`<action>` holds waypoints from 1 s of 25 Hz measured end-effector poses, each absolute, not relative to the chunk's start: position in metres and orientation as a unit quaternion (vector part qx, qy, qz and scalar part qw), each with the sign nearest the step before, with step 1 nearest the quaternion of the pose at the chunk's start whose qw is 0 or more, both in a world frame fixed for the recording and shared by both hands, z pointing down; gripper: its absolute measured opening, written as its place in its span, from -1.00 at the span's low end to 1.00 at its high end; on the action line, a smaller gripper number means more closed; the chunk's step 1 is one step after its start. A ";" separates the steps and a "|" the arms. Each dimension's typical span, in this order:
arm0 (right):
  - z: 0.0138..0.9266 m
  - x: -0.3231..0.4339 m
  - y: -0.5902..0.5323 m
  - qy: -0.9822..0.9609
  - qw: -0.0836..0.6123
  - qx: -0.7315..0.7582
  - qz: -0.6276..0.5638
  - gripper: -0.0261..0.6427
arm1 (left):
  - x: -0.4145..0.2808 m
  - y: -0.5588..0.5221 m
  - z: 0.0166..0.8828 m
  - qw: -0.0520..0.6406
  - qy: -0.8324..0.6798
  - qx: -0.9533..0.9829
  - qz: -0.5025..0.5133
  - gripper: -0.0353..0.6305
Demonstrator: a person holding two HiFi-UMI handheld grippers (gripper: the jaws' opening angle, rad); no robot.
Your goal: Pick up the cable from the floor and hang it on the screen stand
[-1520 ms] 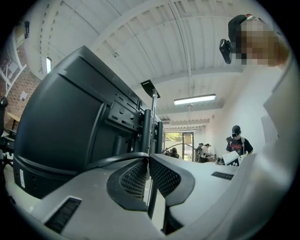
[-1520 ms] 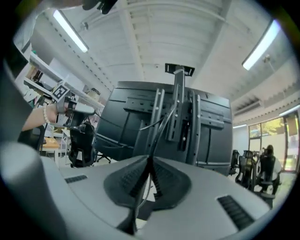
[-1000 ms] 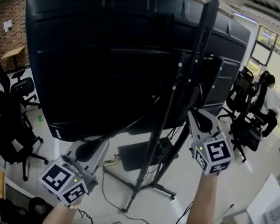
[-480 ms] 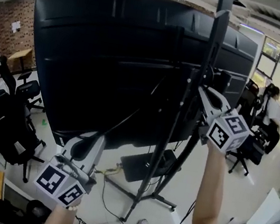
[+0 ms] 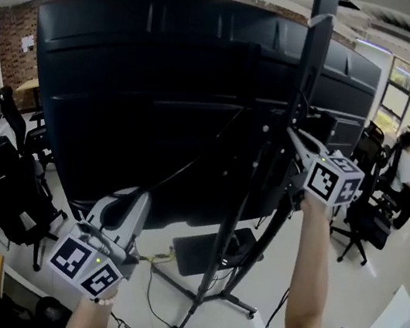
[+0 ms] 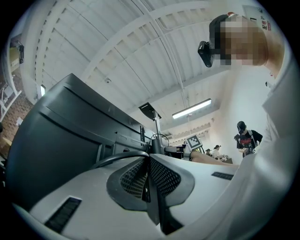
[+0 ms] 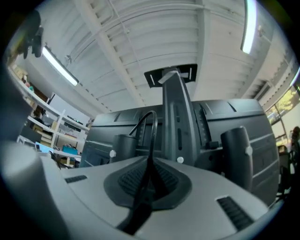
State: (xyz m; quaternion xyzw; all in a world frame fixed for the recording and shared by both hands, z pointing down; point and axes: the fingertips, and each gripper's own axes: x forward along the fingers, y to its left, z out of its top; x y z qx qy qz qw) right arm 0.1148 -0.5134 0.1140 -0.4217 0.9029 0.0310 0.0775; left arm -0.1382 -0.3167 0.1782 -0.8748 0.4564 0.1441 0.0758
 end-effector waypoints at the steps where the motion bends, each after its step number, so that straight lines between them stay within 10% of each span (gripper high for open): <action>1: 0.117 0.113 -0.513 0.909 0.078 -0.410 0.014 -0.85 | -0.137 -0.318 0.175 0.079 0.456 -0.874 0.148 -0.85; 22: 0.282 0.093 -0.483 0.895 -0.082 -0.437 -0.047 -0.82 | -0.149 -0.323 0.239 -0.018 0.405 -0.902 0.149 -0.85; 25: 0.278 0.105 -0.471 0.869 -0.095 -0.485 -0.015 -0.56 | -0.131 -0.316 0.259 -0.039 0.373 -0.918 0.128 -0.85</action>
